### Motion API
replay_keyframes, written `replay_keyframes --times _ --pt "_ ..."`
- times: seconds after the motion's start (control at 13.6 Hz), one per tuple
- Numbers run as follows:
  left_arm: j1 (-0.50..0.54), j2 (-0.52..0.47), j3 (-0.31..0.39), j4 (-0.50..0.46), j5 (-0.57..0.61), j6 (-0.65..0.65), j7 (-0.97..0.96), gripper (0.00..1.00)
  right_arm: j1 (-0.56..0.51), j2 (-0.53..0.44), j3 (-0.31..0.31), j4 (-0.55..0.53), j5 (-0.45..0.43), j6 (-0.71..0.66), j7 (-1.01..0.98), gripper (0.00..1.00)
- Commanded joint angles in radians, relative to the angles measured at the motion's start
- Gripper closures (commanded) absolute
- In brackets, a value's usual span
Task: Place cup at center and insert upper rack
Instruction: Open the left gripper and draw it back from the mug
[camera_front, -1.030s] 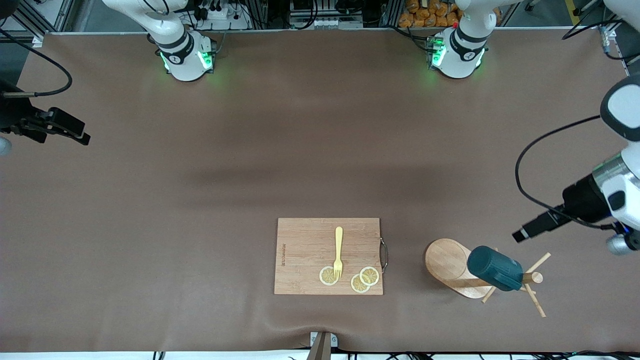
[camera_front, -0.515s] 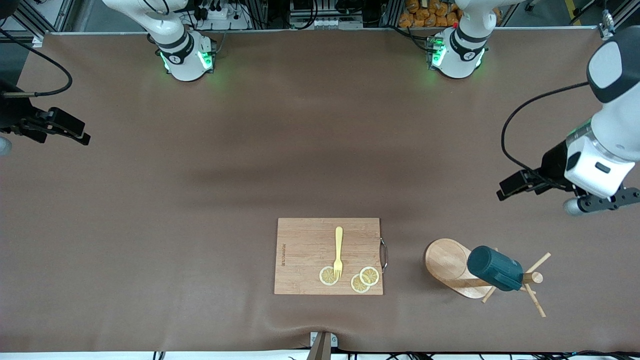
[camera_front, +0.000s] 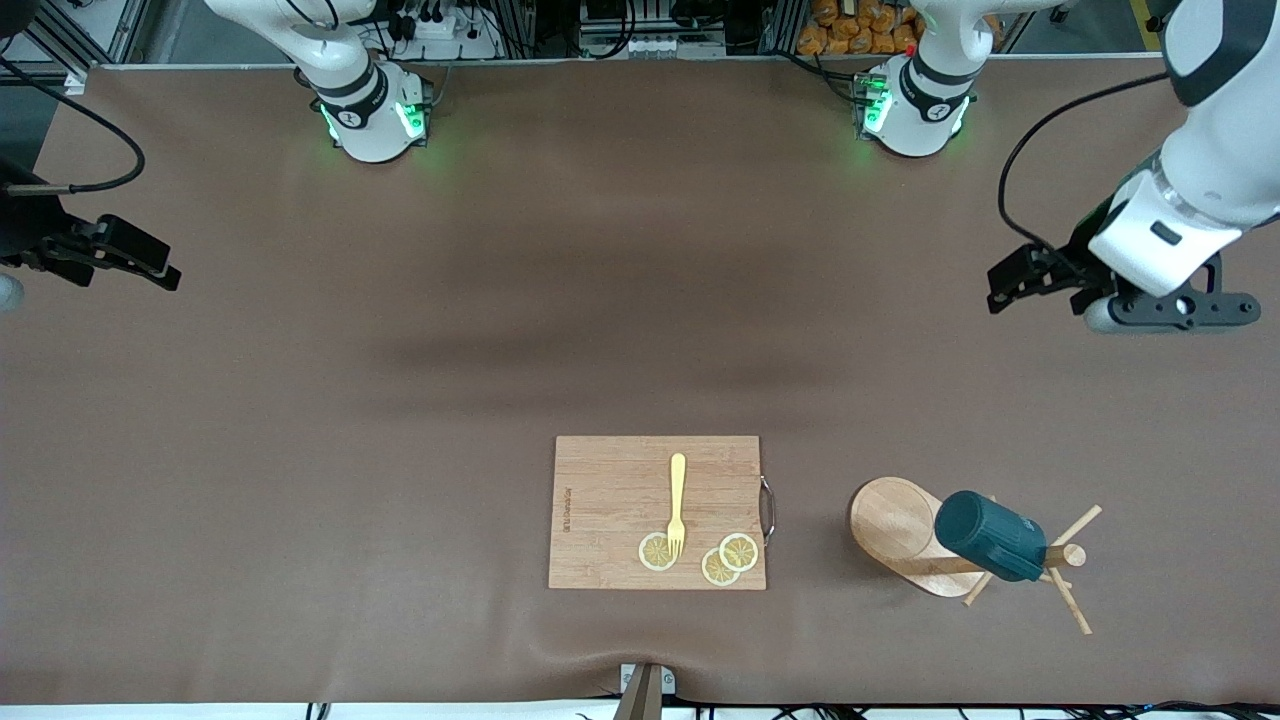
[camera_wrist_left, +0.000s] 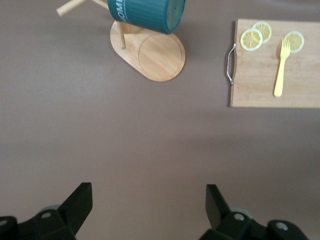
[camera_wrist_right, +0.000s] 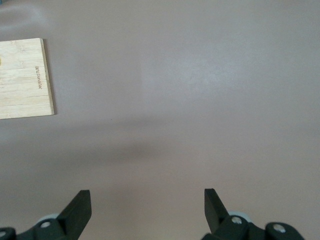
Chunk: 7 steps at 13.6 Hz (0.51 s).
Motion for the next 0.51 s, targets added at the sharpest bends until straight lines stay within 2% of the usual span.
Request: replay_keyframes --times 0.0,0.07,0.44 --pt "-0.134 -0.056 0.131 -0.022 0.034 -0.069 0.053 0.0 0.009 -0.006 -0.006 0.001 0.007 0.003 0.003 0.0" --pt "-0.179 -0.06 0.178 -0.02 0.035 -0.085 0.056 0.0 0.009 -0.006 -0.006 0.001 0.007 0.003 0.003 0.0" --pt "-0.177 -0.09 0.173 -0.009 0.036 -0.144 0.056 0.0 0.009 -0.006 -0.006 0.001 0.007 0.011 0.002 0.0"
